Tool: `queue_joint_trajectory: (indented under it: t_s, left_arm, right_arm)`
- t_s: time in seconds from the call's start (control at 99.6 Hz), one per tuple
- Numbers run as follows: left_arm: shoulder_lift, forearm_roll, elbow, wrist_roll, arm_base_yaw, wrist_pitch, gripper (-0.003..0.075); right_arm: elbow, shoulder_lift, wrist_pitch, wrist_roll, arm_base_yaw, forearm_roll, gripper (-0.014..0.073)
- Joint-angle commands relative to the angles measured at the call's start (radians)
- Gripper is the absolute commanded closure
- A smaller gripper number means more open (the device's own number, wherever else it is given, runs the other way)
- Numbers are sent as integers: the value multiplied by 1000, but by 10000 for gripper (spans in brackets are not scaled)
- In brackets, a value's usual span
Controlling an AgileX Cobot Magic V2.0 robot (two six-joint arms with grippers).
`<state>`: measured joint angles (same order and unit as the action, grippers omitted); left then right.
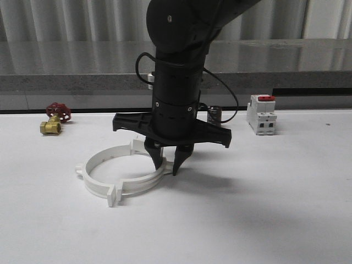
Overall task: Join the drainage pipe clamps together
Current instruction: 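Press the held half's ends against the first half's ends to close the ring, then open the right gripper and lift it away from the joined ring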
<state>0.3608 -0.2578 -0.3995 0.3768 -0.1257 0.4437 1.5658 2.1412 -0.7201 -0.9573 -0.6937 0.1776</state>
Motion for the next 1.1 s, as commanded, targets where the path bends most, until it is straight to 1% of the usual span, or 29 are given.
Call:
queue_joint_trajectory:
  t_s: [0.0, 0.221, 0.311, 0.592, 0.683, 0.974, 1.094]
  left_arm:
    - [4, 0, -28, 1, 3, -72, 741]
    - [4, 0, -28, 1, 3, -72, 741]
    - [4, 0, -28, 1, 3, -72, 741]
    - [4, 0, -28, 1, 3, -72, 741]
    - [4, 0, -28, 1, 3, -72, 741]
    - [4, 0, -28, 1, 3, -72, 741]
    - [4, 0, -28, 1, 3, -72, 741]
  right_arm:
    - [33, -55, 19, -1, -2, 5, 485]
    - [33, -55, 26, -1, -2, 5, 249]
    - [33, -55, 28, -1, -2, 5, 189]
    - [33, -58, 29, -1, -2, 5, 183]
    - [33, -72, 29, 24, -2, 10, 183]
    - [37, -179, 18, 123, -2, 98, 190]
    - [37, -239, -1, 167, 4, 156, 190]
